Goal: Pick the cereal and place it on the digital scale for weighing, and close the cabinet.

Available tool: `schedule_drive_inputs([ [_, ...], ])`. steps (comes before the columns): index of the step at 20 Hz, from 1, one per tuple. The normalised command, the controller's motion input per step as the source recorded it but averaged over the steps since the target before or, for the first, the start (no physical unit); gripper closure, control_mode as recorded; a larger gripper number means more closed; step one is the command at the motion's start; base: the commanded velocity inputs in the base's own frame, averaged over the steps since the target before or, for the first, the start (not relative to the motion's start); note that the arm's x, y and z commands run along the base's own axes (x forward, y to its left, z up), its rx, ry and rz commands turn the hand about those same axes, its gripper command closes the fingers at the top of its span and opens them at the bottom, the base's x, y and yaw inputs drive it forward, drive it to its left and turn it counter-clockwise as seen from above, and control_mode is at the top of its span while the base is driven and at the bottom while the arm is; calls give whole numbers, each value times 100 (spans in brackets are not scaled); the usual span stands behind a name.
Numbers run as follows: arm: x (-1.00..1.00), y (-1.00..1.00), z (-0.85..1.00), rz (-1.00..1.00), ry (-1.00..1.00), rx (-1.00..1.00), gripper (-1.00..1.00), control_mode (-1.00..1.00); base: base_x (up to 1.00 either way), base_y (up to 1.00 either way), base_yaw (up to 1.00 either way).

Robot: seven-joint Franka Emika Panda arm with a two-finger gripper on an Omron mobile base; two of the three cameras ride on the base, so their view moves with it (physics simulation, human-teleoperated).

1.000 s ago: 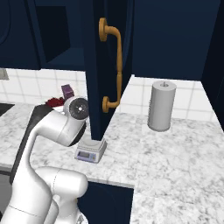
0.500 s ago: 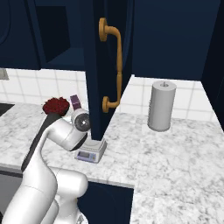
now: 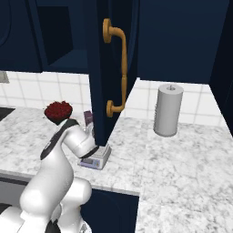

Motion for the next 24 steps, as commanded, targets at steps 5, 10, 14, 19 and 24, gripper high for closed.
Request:
schedule_drive_inputs([
  [5, 0, -5, -15, 3, -3, 8, 100, -100, 0, 0, 0],
  [10, 0, 0, -58, 4, 2, 0, 100, -100, 0, 0, 0],
  [14, 0, 0, -50, 3, 2, 0, 100, -100, 0, 0, 0],
  [19, -14, 0, -38, 5, 3, 0, 100, -100, 0, 0, 0],
  [24, -2, 0, -4, 1, 2, 0, -100, -100, 0, 0, 0],
])
